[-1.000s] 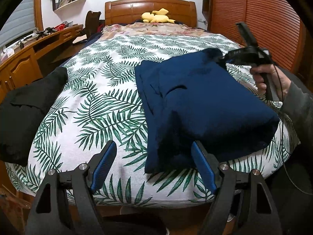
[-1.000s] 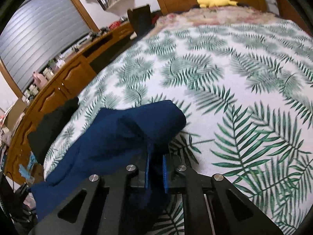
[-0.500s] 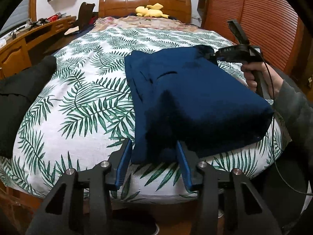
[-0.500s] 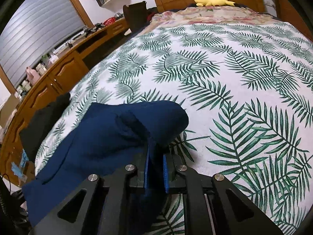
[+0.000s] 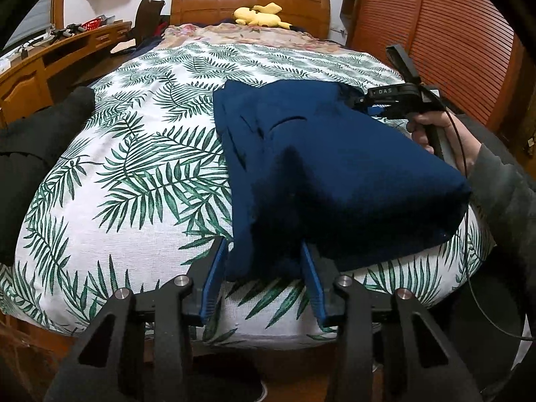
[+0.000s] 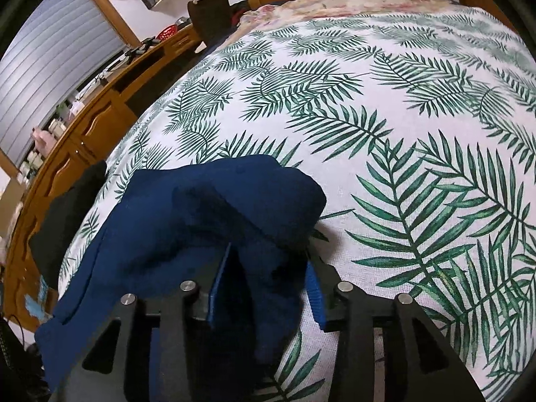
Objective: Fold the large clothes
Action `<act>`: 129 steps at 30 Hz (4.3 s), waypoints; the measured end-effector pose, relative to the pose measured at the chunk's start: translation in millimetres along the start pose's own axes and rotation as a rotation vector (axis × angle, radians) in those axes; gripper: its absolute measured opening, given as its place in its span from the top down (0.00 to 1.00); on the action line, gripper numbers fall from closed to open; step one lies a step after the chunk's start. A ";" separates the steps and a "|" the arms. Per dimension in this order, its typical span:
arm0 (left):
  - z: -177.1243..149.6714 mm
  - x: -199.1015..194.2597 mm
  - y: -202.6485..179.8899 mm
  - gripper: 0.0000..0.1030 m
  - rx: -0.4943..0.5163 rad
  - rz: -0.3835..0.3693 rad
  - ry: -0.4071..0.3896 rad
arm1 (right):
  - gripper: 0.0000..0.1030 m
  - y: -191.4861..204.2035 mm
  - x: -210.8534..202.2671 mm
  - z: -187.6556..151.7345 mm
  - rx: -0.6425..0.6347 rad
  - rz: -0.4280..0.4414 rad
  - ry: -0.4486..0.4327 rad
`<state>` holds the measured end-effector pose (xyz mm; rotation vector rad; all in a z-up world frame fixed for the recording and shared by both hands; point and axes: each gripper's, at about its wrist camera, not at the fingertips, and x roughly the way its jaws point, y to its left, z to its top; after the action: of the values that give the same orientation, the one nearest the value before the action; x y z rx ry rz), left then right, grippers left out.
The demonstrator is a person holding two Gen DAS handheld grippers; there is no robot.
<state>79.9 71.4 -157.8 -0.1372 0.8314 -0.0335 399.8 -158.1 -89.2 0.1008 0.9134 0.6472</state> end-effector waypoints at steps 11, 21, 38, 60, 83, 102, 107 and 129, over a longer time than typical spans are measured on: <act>5.6 -9.3 -6.6 0.87 0.046 -0.034 -0.021 | 0.89 23.1 -31.6 4.8 -0.076 0.072 -0.151; 25.9 -30.7 3.0 0.89 0.017 -0.011 -0.151 | 0.90 66.3 -88.9 -13.3 -0.228 0.040 -0.341; 41.1 -110.6 174.5 0.90 -0.085 0.173 -0.322 | 0.90 248.7 -26.0 49.4 -0.448 0.058 -0.294; -6.0 -164.9 380.1 0.88 -0.315 0.483 -0.272 | 0.86 468.3 168.0 68.2 -0.688 -0.088 -0.145; 32.8 -211.9 296.0 0.08 -0.236 0.505 -0.428 | 0.33 399.4 81.3 11.0 -0.666 0.110 -0.156; 46.9 -130.1 146.9 0.08 -0.090 0.300 -0.346 | 0.20 287.5 -11.4 -61.6 -0.541 -0.007 -0.250; 45.2 -109.5 94.8 0.08 -0.053 0.231 -0.325 | 0.20 250.3 -45.7 -85.4 -0.468 -0.072 -0.279; 64.5 -141.9 -91.2 0.08 0.085 0.045 -0.390 | 0.20 181.3 -264.8 -221.1 -0.181 -0.340 -0.582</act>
<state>34.1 -0.1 1.6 -0.0422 0.4422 0.0004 29.0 -201.2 22.8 -0.0299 0.2958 0.3475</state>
